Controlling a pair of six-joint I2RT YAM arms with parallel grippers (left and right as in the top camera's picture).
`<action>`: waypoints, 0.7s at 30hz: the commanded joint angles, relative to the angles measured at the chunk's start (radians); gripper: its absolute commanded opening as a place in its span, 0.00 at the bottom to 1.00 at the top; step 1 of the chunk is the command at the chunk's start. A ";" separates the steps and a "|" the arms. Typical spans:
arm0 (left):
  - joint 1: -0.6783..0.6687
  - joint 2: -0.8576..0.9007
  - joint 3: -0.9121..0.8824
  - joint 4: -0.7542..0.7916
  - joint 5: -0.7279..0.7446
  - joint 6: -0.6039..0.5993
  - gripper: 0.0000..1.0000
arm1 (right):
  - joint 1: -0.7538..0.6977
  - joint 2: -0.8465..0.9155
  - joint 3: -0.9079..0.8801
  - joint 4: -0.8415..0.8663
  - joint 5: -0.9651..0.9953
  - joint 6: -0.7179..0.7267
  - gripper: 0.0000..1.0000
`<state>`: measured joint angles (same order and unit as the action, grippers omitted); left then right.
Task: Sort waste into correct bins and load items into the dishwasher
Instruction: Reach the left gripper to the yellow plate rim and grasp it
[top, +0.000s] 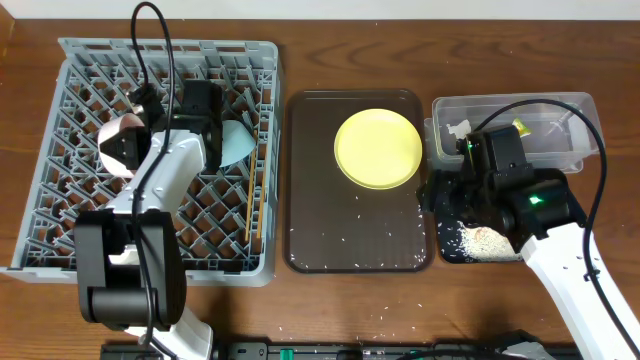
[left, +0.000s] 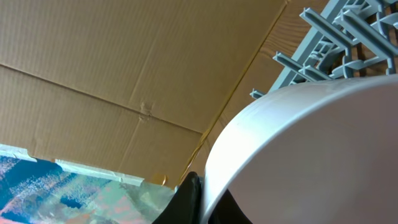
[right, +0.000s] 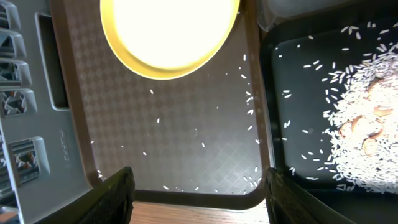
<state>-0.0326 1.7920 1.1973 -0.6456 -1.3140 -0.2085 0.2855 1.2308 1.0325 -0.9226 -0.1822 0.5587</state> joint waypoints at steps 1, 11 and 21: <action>-0.013 0.005 -0.002 -0.006 0.048 -0.002 0.08 | -0.010 -0.007 0.005 -0.001 0.037 -0.006 0.65; -0.095 0.005 -0.002 -0.056 0.162 -0.007 0.27 | -0.010 -0.007 0.005 -0.002 0.044 -0.006 0.65; -0.103 -0.131 -0.001 -0.270 0.392 -0.198 0.59 | -0.010 -0.007 0.005 -0.014 0.043 -0.006 0.65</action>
<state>-0.1329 1.7599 1.1942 -0.8925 -1.0233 -0.3416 0.2855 1.2308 1.0325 -0.9287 -0.1520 0.5583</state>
